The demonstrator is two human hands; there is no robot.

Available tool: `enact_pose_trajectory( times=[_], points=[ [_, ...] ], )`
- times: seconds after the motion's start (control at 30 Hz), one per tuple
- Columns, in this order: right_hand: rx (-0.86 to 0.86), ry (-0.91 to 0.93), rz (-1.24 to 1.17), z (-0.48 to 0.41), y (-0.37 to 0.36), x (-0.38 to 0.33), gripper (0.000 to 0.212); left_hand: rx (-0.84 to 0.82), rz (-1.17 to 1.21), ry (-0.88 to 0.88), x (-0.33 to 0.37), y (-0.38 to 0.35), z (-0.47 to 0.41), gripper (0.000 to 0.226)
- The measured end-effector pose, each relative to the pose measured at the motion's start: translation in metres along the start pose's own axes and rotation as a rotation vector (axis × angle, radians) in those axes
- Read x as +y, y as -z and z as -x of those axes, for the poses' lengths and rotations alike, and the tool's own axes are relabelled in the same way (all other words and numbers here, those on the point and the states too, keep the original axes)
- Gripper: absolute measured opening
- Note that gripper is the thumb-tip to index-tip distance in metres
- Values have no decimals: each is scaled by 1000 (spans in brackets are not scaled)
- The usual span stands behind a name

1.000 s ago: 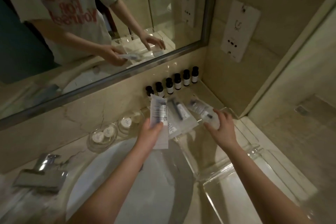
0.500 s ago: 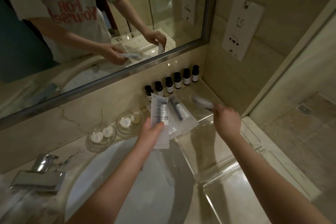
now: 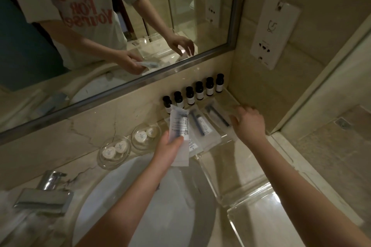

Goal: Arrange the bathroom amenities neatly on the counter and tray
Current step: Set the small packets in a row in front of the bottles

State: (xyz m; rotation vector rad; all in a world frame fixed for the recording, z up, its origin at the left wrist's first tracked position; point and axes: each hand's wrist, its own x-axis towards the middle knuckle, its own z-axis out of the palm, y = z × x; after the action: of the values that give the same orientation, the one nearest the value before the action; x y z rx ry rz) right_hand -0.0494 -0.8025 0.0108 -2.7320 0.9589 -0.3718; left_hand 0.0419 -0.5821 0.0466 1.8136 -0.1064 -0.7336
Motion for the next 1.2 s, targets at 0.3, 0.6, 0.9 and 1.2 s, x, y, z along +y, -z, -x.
enact_pose_trajectory(
  times=[0.3,0.6,0.9,1.2],
  points=[
    [-39,150,88,4,-29,-13,39,6,11,-6,3,3,-1,16],
    [-365,-387,-375,-32,-18,-24,36,7,12,1,1,5,2,15],
    [-310,-557,-812,-25,0,-16,19,23,21,12,0,12,1,20],
    [-305,-356,-435,-29,-1,-19,37,32,28,16,-1,13,2,21]
  ],
)
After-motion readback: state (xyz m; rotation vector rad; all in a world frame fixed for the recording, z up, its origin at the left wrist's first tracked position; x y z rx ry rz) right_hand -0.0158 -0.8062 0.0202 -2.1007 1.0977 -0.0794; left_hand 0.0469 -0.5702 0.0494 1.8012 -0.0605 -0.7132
